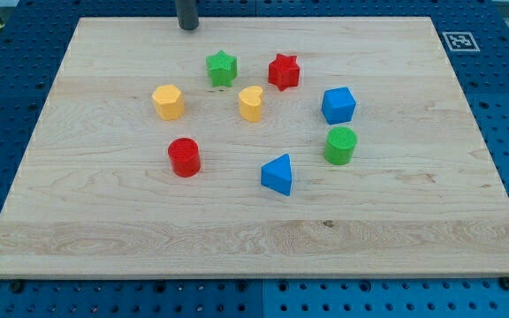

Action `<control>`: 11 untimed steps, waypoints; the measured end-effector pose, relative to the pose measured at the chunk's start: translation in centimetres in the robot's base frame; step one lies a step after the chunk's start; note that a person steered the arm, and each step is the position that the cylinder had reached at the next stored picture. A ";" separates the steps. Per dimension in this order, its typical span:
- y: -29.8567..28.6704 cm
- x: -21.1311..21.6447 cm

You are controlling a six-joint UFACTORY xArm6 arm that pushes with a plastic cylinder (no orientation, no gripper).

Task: Slide the green star a bit down

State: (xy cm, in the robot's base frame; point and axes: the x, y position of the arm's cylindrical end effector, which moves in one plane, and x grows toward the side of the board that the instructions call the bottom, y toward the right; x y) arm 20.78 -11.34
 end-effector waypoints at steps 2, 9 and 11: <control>0.0 0.0; 7.7 9.3; 7.7 9.7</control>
